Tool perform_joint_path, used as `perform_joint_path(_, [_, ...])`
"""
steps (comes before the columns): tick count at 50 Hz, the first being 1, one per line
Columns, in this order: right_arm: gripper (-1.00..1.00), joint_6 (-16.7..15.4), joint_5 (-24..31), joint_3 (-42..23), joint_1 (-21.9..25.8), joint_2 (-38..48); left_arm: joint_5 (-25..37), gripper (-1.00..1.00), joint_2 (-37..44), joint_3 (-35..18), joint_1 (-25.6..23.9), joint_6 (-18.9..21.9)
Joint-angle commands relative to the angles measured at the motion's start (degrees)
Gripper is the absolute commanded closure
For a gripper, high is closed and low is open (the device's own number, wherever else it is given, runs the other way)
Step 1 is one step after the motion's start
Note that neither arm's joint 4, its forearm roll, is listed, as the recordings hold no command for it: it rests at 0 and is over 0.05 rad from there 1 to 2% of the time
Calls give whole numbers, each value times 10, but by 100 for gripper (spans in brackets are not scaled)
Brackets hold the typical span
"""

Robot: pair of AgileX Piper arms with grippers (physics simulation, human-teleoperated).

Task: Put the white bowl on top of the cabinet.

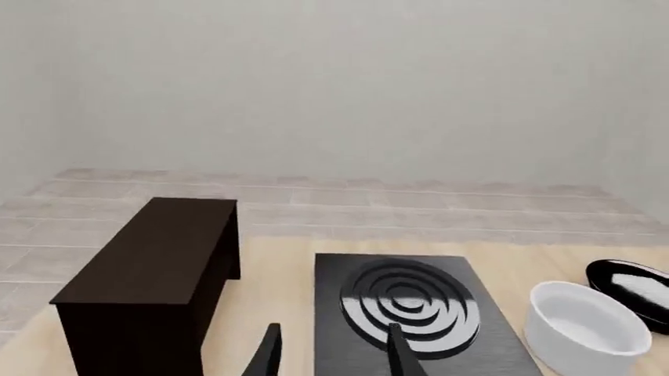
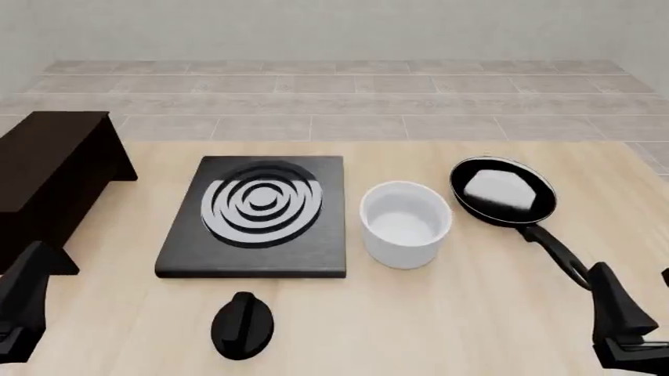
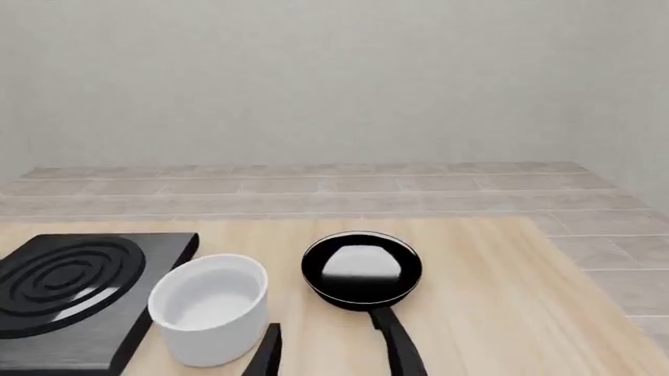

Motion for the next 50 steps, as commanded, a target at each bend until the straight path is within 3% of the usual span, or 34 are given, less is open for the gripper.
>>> perform_joint_path(1, [-100, 3, 2, 2, 1, -6, 62, -100, 11, -70, -18, -14])
perform_joint_path(14, [-100, 6, 16, 2, 1, -18, 51, -100, 92, -118, -102, 4])
perform_joint_path(25, [-100, 10, 15, 2, 0, -19, 24, -100, 144, -156, -116, -5])
perform_joint_path(33, [-100, 10, 14, 2, 0, -20, -12, -100, 232, -171, -182, 18])
perform_joint_path(35, [-100, 9, 14, 2, 0, -20, -35, -100, 302, -181, -222, 48])
perform_joint_path(43, [-100, 9, 14, 2, -1, -20, -59, -100, 354, -218, -266, 33])
perform_joint_path(46, [-100, 8, 14, 2, 0, -20, -81, -100, 442, -236, -355, 130])
perform_joint_path(47, [-100, 8, 14, 2, 0, -20, -80, -100, 448, -244, -347, 100])
perform_joint_path(50, [-100, 8, 14, 2, 0, -20, -82, -100, 466, -269, -335, 104])
